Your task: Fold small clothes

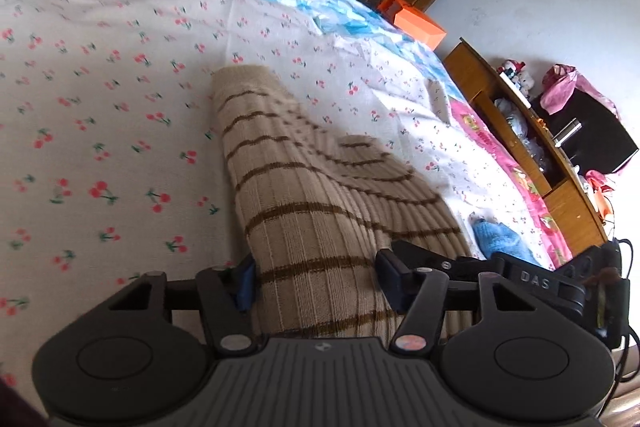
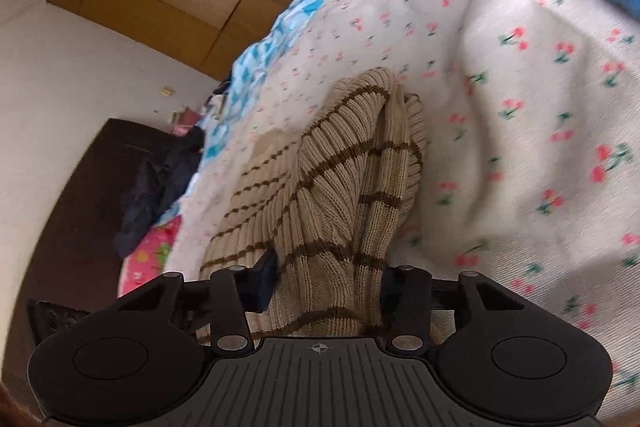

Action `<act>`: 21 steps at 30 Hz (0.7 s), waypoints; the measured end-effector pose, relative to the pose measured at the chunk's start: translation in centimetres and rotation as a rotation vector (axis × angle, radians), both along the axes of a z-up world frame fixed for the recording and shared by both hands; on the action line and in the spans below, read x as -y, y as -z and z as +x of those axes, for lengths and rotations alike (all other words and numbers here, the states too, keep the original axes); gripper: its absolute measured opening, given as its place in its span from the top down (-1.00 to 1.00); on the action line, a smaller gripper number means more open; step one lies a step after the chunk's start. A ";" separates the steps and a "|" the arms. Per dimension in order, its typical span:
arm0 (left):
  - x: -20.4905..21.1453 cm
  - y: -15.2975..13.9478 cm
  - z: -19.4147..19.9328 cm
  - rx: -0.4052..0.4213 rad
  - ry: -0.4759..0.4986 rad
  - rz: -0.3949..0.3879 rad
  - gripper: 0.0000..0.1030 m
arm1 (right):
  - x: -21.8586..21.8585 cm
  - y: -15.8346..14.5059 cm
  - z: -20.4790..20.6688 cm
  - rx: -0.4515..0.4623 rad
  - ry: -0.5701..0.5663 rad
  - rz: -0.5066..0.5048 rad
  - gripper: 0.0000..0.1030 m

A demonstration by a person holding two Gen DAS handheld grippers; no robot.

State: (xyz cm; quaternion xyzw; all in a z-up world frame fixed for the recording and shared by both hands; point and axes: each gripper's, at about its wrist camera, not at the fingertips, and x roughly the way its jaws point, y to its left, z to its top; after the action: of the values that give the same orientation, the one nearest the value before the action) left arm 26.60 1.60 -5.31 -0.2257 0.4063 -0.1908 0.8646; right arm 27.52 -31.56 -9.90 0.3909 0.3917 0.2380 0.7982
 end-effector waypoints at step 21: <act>1.1 -2.4 -4.8 0.091 -0.078 0.378 -0.29 | -0.7 -3.7 -5.3 0.107 0.167 -0.414 0.07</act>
State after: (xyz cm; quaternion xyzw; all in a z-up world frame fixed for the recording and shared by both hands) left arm 21.76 0.52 -2.86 -0.0660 0.3863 -0.0877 0.9158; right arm 22.21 -30.82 -6.20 0.2364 0.3555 0.1061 0.8980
